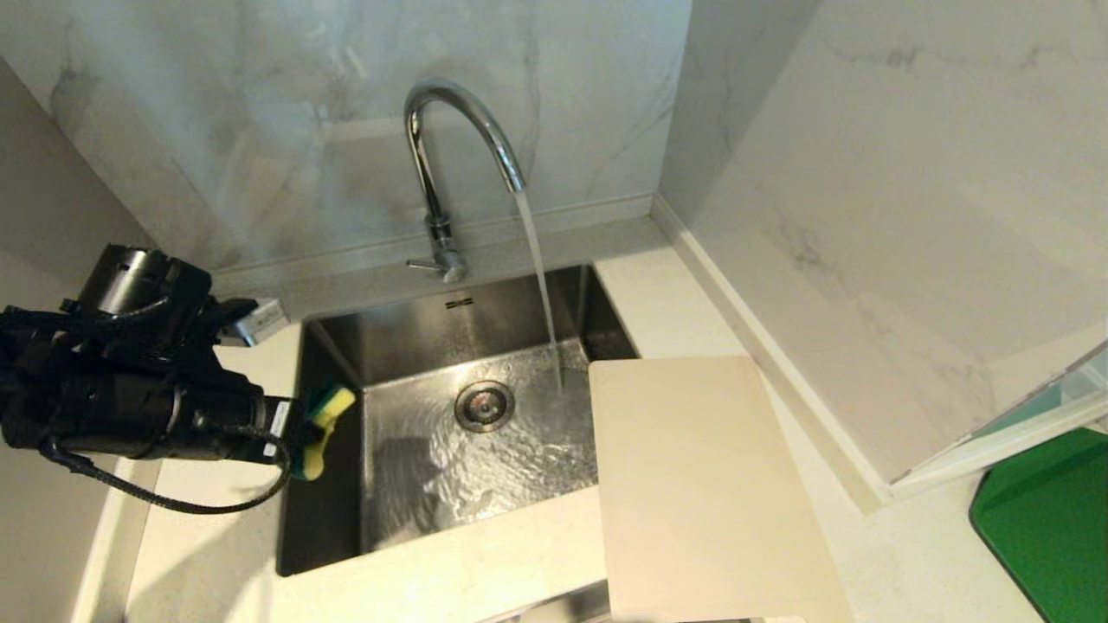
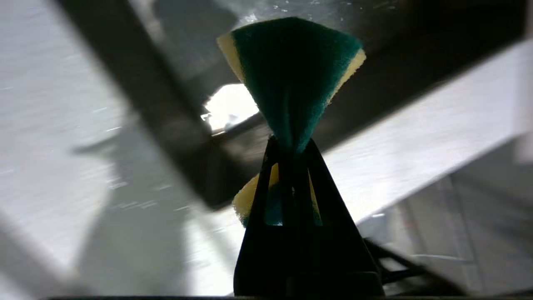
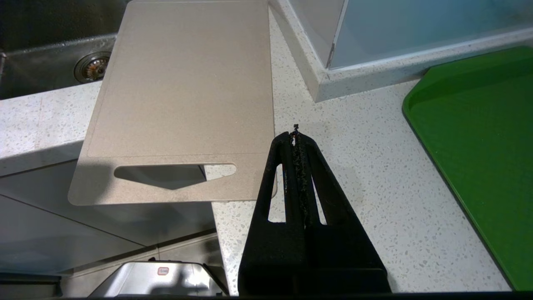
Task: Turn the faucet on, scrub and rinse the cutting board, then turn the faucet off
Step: Put down the cleaning cloth
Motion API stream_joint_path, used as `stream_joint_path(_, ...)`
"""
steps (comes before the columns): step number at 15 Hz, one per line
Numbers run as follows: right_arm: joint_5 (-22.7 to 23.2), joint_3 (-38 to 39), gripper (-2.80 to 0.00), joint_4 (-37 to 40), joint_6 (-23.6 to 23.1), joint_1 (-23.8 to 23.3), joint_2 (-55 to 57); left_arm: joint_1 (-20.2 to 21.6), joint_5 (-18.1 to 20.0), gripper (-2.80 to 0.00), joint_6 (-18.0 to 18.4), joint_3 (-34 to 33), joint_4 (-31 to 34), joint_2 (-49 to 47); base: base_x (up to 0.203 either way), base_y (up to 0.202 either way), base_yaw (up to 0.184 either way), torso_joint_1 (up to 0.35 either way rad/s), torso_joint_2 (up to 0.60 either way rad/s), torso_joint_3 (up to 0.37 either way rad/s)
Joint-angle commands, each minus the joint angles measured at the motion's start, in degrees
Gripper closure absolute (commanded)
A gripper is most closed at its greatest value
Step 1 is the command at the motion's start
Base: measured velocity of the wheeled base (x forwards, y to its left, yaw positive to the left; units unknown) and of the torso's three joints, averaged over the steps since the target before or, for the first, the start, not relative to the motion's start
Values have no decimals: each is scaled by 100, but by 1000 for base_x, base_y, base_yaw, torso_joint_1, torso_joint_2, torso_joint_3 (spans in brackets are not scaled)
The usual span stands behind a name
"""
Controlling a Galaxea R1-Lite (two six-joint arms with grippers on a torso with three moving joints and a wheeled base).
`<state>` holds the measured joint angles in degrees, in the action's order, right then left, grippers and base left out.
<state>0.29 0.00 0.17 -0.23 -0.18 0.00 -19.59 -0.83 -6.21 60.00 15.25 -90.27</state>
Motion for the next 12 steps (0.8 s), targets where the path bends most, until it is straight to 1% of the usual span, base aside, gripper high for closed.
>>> stream_joint_path(1, 6, 0, 0, 0, -3, 1, 0, 275, -285, 0, 295, -12, 188, -221, 0, 0, 0, 0, 0, 0)
stream_joint_path(5, 6, 0, 0, 0, -3, 1, 0, 851, -223, 0, 266, -116, 155, -936, 0, 0, 0, 0, 0, 0)
stream_joint_path(7, 6, 0, 0, 0, -3, 1, 0, 1119, -1, 0, 245, -119, 90, -1214, 0, 0, 0, 0, 0, 0)
stream_joint_path(12, 6, 0, 0, 0, -3, 1, 0, 1487, 39, 0, 277, -73, -499, -1763, 0, 0, 0, 0, 0, 0)
